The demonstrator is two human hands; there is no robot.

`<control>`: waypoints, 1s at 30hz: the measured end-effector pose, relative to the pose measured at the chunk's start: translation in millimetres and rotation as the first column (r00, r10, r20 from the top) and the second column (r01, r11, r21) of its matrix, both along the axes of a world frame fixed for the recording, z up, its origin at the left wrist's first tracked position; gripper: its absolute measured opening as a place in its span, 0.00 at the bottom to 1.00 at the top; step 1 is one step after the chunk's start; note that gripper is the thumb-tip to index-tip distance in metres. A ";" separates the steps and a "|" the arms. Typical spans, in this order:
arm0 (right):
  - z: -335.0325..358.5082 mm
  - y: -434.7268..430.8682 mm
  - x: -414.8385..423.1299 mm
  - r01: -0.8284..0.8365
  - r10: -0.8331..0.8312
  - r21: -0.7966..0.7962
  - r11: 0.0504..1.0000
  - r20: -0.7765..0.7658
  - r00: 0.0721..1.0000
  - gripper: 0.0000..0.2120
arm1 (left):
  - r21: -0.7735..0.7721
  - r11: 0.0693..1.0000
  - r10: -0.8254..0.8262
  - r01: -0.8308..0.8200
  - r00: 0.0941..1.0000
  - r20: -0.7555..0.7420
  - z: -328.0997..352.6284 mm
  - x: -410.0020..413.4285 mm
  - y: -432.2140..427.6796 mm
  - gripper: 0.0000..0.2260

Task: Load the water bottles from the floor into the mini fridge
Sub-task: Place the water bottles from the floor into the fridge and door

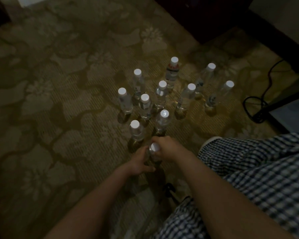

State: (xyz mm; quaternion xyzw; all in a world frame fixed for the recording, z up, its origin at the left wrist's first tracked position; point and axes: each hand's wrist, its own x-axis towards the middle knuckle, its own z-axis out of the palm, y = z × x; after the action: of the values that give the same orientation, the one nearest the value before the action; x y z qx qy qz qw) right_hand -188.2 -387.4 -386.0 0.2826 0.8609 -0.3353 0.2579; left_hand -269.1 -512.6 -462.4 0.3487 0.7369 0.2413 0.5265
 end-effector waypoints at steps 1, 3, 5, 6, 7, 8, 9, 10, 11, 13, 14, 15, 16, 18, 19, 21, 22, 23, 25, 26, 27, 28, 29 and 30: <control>8.9 4.2 0.7 -0.028 0.028 -0.009 1.000 -0.006 1.000 0.16 | 0.027 1.000 -0.005 0.005 1.000 -0.004 2.1 0.3 0.8 0.40; 30.8 13.2 2.7 -0.078 0.078 -0.021 0.997 -0.025 0.997 0.16 | 0.102 0.995 -0.020 0.018 1.000 0.022 13.5 2.0 5.9 0.38; 56.1 20.5 6.7 -0.113 0.112 -0.022 0.993 -0.059 0.992 0.17 | 0.164 0.986 -0.015 0.005 0.998 0.060 30.8 3.8 13.4 0.37; 69.3 23.9 10.4 -0.124 0.123 -0.010 0.992 -0.079 0.989 0.17 | 0.192 0.981 -0.004 -0.011 0.997 0.075 40.7 5.8 18.4 0.36; 81.3 26.8 14.0 -0.131 0.130 0.000 0.991 -0.101 0.986 0.17 | 0.223 0.974 0.010 -0.028 0.997 0.083 48.1 7.4 23.2 0.35; 92.5 29.8 18.2 -0.125 0.125 0.005 0.992 -0.122 0.985 0.16 | 0.244 0.969 0.023 -0.040 0.997 0.071 55.8 8.7 27.6 0.33; 104.3 32.4 23.8 -0.112 0.112 0.008 0.994 -0.146 0.983 0.16 | 0.272 0.961 0.033 -0.046 0.998 0.053 66.1 10.7 31.9 0.32; 115.0 35.1 30.0 -0.091 0.090 0.006 0.996 -0.171 0.981 0.15 | 0.284 0.958 0.041 -0.051 0.998 0.040 77.7 12.8 36.0 0.30; 125.5 37.9 37.2 -0.063 0.062 0.004 0.998 -0.202 0.977 0.15 | 0.308 0.950 0.047 -0.055 0.998 0.032 89.8 15.4 40.2 0.28; 144.9 43.8 52.3 -0.001 0.004 0.010 1.000 -0.278 0.961 0.15 | 0.364 0.929 0.056 -0.062 0.998 0.027 115.8 21.5 50.3 0.28; 153.1 46.2 59.2 0.035 -0.029 0.014 0.999 -0.321 0.947 0.14 | 0.381 0.921 0.070 -0.078 0.997 0.034 128.2 24.5 55.7 0.28; 161.5 49.6 67.8 0.081 -0.068 0.020 0.997 -0.373 0.925 0.13 | 0.403 0.910 0.087 -0.096 0.995 0.040 141.1 29.3 63.0 0.27; 169.6 54.1 76.3 0.131 -0.110 0.019 0.991 -0.425 0.898 0.11 | 0.421 0.901 0.098 -0.105 0.994 0.037 153.2 34.5 71.5 0.25; 184.0 61.4 90.5 0.236 -0.201 0.002 0.972 -0.515 0.833 0.08 | 0.463 0.881 0.102 -0.095 0.995 0.010 176.0 45.1 86.3 0.24; 193.2 67.7 100.5 0.293 -0.240 0.006 0.956 -0.558 0.795 0.07 | 0.492 0.868 0.089 -0.073 0.996 -0.010 187.9 51.8 97.7 0.24; 208.0 77.8 114.1 0.377 -0.285 0.023 0.926 -0.615 0.736 0.08 | 0.523 0.851 0.078 -0.054 0.997 -0.023 208.6 62.9 115.0 0.23; 216.0 83.4 120.9 0.415 -0.296 0.040 0.909 -0.641 0.708 0.08 | 0.534 0.844 0.067 -0.043 0.997 -0.025 219.1 68.9 124.9 0.22; 222.8 90.2 128.3 0.454 -0.305 0.059 0.889 -0.665 0.682 0.10 | 0.545 0.838 0.055 -0.028 0.998 -0.034 229.4 75.8 135.8 0.22; 236.5 104.6 143.1 0.539 -0.325 0.110 0.835 -0.692 0.645 0.13 | 0.578 0.816 0.031 0.004 0.998 -0.051 248.3 89.6 159.0 0.20; 244.0 112.5 149.7 0.578 -0.340 0.136 0.804 -0.694 0.635 0.15 | 0.596 0.803 0.015 0.025 0.998 -0.062 257.6 96.4 171.4 0.19; 251.6 120.9 155.8 0.611 -0.357 0.152 0.777 -0.693 0.627 0.16 | 0.613 0.788 0.006 0.052 0.996 -0.092 266.1 103.0 184.3 0.19; 260.3 130.3 162.5 0.638 -0.379 0.155 0.755 -0.691 0.616 0.17 | 0.627 0.774 0.004 0.085 0.990 -0.139 273.7 109.5 199.2 0.20; 269.3 140.2 169.1 0.661 -0.402 0.148 0.736 -0.690 0.601 0.18 | 0.634 0.761 0.003 0.133 0.978 -0.208 282.0 116.3 214.1 0.22; 278.6 150.3 175.5 0.682 -0.421 0.137 0.718 -0.695 0.583 0.18 | 0.633 0.753 0.009 0.177 0.960 -0.279 290.6 122.4 228.5 0.24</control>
State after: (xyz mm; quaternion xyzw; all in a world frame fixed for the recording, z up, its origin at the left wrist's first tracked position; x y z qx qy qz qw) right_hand -12.8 -237.1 -107.5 0.4603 0.8080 -0.2937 -0.2213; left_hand -146.7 -284.1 -171.7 0.5721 0.6533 0.4098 0.2791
